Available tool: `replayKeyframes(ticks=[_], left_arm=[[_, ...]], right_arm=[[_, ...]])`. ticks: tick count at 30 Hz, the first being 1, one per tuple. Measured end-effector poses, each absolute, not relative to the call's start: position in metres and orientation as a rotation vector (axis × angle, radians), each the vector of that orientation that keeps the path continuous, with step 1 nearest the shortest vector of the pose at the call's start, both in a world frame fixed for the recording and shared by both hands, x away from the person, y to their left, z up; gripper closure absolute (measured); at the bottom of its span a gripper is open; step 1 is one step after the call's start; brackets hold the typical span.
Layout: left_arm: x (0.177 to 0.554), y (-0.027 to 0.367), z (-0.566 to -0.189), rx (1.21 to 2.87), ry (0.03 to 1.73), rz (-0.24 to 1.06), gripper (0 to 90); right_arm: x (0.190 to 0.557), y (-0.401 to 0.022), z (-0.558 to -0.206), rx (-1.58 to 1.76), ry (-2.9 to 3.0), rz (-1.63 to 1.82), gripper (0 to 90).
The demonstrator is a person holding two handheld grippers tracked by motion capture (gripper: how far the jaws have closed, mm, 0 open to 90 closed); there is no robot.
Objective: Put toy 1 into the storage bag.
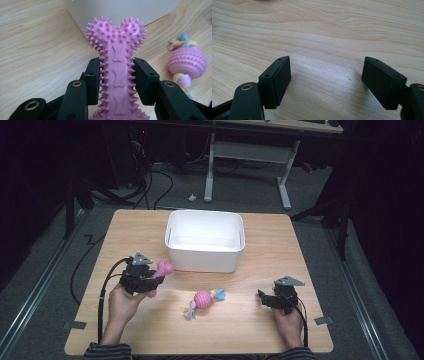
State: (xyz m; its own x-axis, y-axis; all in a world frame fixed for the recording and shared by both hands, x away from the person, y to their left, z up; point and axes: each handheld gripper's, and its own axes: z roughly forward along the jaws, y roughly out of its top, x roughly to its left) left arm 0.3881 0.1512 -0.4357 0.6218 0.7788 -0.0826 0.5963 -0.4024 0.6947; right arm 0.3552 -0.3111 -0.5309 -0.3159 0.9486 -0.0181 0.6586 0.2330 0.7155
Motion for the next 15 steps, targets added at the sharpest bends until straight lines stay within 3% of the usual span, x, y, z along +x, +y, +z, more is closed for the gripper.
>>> replayKeyframes(ticks=[15], left_arm=[[0.383,0.161,-0.406,2.063,1.019,0.299,59.6]], right_arm=[[0.355,-0.311,-0.531,1.478,2.055,0.85,23.7]])
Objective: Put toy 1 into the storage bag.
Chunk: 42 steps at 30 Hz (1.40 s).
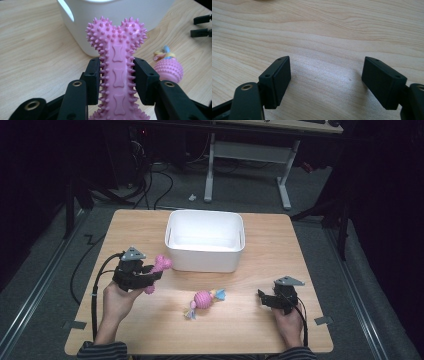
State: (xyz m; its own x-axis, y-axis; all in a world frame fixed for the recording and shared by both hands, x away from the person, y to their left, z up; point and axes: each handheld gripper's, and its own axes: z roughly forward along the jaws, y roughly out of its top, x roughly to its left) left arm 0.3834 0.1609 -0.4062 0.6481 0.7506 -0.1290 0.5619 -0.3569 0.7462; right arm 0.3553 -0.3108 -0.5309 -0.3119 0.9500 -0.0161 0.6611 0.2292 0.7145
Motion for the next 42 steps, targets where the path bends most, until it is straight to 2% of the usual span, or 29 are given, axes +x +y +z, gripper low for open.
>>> replayKeyframes(ticks=[15,25,42], left_arm=[[0.401,0.148,-0.382,2.029,0.957,0.253,59.6],[0.414,0.134,-0.36,2.03,0.918,0.259,59.5],[0.436,0.116,-0.346,2.049,0.894,0.281,59.5]], right_arm=[[0.355,-0.311,-0.531,1.475,2.057,0.849,23.7],[0.355,-0.311,-0.531,1.472,2.059,0.85,23.7],[0.355,-0.311,-0.531,1.473,2.058,0.85,23.7]])
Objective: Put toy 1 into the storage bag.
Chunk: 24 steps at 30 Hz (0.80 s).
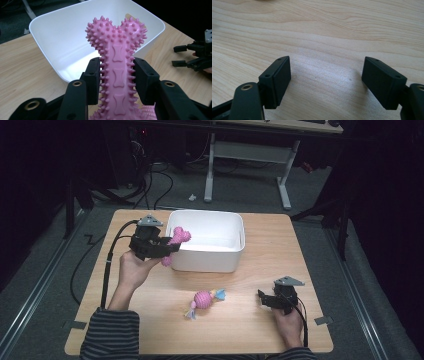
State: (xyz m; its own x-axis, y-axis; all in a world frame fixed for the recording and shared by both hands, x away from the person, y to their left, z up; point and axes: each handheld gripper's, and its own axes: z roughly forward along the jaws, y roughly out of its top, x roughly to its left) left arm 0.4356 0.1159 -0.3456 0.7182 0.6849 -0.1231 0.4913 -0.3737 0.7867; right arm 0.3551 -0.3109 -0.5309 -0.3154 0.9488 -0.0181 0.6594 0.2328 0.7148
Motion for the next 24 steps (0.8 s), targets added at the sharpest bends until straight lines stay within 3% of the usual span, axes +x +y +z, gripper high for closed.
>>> replayKeyframes(ticks=[24], left_arm=[[0.484,0.075,-0.334,2.107,0.852,0.357,59.5]], right_arm=[[0.355,-0.311,-0.531,1.473,2.059,0.85,23.7]])
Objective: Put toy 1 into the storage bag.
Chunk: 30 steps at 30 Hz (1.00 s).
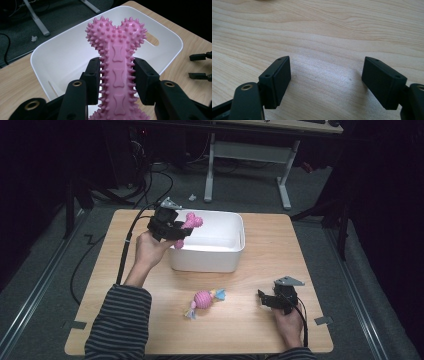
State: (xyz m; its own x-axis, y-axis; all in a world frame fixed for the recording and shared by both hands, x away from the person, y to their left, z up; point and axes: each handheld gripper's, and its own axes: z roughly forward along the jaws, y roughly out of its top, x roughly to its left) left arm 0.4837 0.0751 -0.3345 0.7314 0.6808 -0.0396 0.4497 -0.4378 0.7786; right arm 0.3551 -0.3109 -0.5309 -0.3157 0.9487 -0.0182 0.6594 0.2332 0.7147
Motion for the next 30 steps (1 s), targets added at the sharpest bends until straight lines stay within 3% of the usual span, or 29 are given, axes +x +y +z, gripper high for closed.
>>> replayKeyframes(ticks=[13,30], left_arm=[[0.507,0.072,-0.35,2.061,0.898,0.364,59.5],[0.519,0.064,-0.37,2.145,0.895,0.394,59.4]], right_arm=[[0.356,-0.311,-0.531,1.476,2.057,0.85,23.7],[0.356,-0.311,-0.531,1.476,2.057,0.85,23.8]])
